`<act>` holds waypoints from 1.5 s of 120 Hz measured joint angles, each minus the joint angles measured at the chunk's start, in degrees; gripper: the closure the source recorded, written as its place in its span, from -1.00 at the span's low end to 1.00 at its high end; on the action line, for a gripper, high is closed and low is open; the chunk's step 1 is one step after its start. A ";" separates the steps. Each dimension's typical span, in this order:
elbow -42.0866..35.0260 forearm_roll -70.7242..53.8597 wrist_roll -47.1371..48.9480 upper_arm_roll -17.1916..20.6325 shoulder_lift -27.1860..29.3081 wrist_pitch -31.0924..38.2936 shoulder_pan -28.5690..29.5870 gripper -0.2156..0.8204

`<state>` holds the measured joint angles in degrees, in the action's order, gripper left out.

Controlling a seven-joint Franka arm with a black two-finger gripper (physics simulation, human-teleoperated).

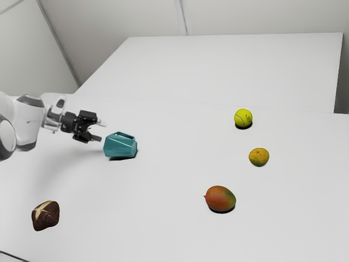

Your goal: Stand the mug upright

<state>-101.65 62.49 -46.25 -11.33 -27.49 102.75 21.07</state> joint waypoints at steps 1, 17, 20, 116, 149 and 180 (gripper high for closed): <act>-0.01 0.09 -0.14 0.03 -0.07 0.01 -0.02 -0.58; -0.06 1.16 -2.04 0.45 -1.15 0.11 -0.39 -0.58; -0.09 1.36 -2.35 0.57 -1.22 0.14 -0.43 -0.58; -2.63 3.36 -6.89 4.43 -0.03 2.34 -0.51 0.78; -2.22 1.20 -4.65 5.01 5.53 1.80 -1.35 0.89; 4.57 -30.07 0.88 8.34 10.27 9.23 -7.93 0.90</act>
<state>-97.08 32.42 -45.37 -3.00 -17.22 111.98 13.14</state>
